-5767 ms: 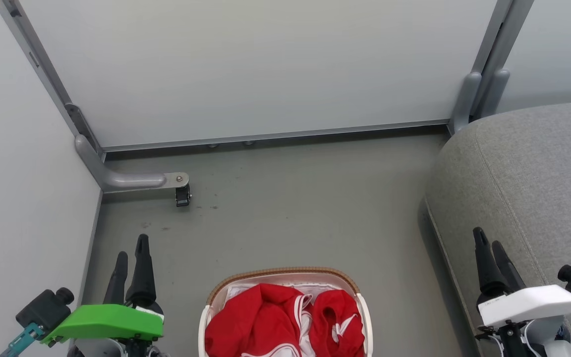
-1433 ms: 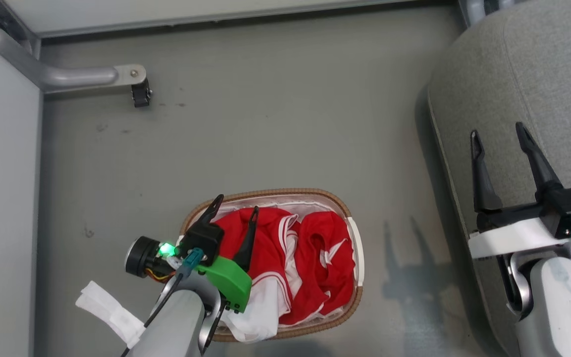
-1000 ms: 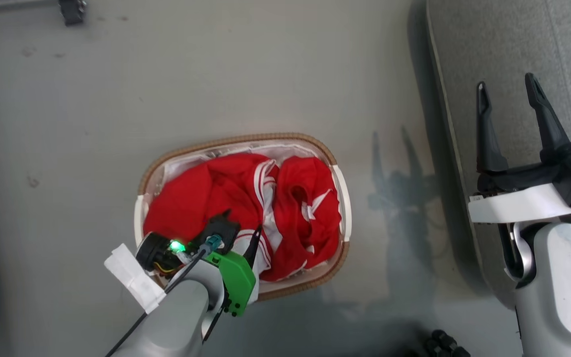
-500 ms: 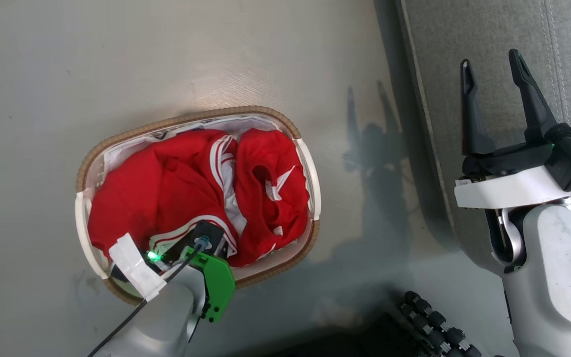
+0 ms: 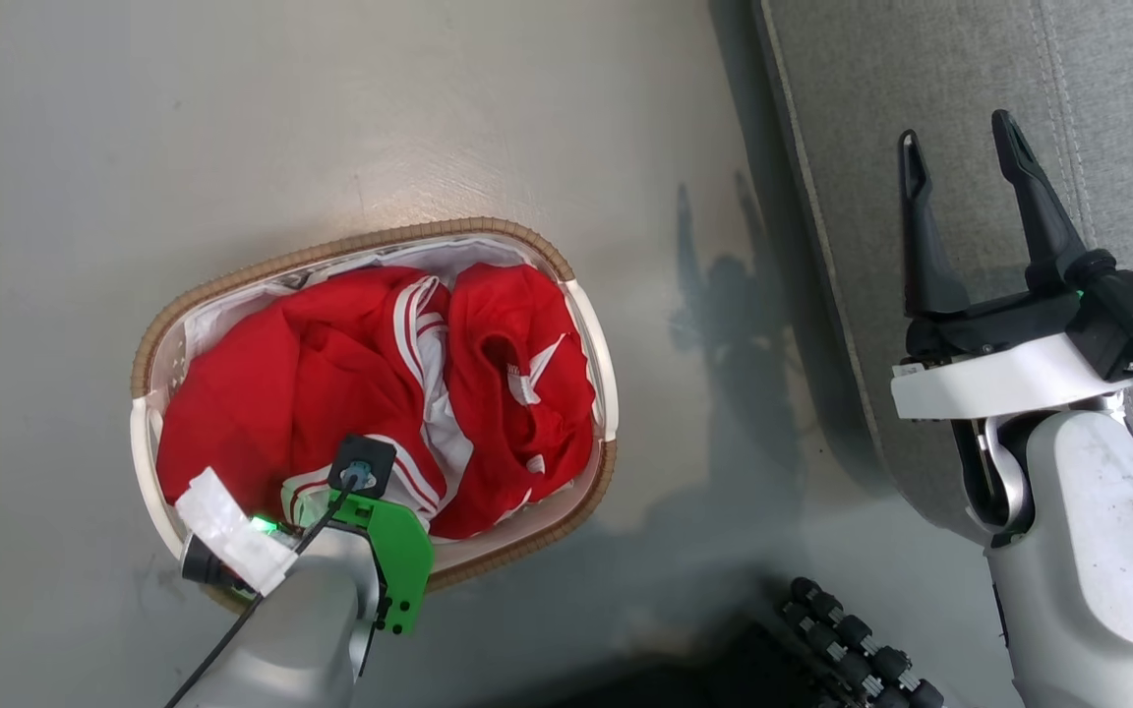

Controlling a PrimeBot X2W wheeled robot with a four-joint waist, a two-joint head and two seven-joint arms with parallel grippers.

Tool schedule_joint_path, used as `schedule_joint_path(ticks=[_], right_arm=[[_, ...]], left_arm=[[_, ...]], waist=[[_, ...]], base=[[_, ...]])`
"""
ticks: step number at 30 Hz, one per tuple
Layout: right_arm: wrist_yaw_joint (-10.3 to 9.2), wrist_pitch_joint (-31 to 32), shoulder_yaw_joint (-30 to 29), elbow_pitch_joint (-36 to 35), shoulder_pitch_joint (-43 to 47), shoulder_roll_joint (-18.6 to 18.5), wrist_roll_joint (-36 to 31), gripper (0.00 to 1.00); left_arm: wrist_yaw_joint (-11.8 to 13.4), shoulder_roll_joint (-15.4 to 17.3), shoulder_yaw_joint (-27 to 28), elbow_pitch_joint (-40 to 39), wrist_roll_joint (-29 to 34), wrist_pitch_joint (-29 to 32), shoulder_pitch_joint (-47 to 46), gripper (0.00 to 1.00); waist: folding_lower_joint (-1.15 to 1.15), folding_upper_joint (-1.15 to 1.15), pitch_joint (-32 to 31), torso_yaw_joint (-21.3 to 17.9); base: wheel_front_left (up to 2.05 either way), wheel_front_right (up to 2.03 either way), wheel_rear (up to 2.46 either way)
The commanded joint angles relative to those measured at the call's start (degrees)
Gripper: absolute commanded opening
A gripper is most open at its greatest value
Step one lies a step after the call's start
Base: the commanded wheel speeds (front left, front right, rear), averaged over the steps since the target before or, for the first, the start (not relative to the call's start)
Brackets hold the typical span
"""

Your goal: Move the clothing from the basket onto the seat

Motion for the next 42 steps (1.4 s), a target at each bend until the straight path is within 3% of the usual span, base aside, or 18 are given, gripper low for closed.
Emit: schedule_joint_path(ticks=[1,14,20,32,42], right_arm=[[-0.06,-0.28,-0.04,0.32,0.59,-0.17,0.14,1.0],[-0.06,-0.28,-0.84,3.86,5.53,-0.19,-2.0,1.0],[-0.06,-0.28,-2.18,5.65,9.05,-0.18,-3.51,1.0],[-0.06,-0.28,-2.45,8.29,17.08,-0.2,-5.75,1.0],[-0.06,-0.28,-2.24,9.18,19.94,-0.18,-5.23,1.0]], left_arm=[[-0.06,0.36,0.21,0.07,-0.7,-0.62,1.03,0.0],[-3.03,0.31,-2.98,-3.82,-2.53,-7.43,6.34,0.0],[-1.95,0.3,-5.85,-8.19,0.1,-9.46,7.17,0.0],[-3.01,6.87,-10.12,-20.26,7.64,-9.72,0.07,0.0],[-6.45,10.63,-11.82,-29.41,9.83,-5.05,-9.23,0.0]], waist=[[-0.01,0.0,-1.32,0.35],[-0.01,0.0,-15.3,4.22],[-0.01,0.0,-23.61,7.52],[-0.01,0.0,-39.28,12.22],[-0.01,0.0,-44.76,12.9]], base=[[0.0,0.0,0.0],[0.0,0.0,0.0],[0.0,0.0,0.0],[0.0,0.0,0.0],[0.0,0.0,0.0]])
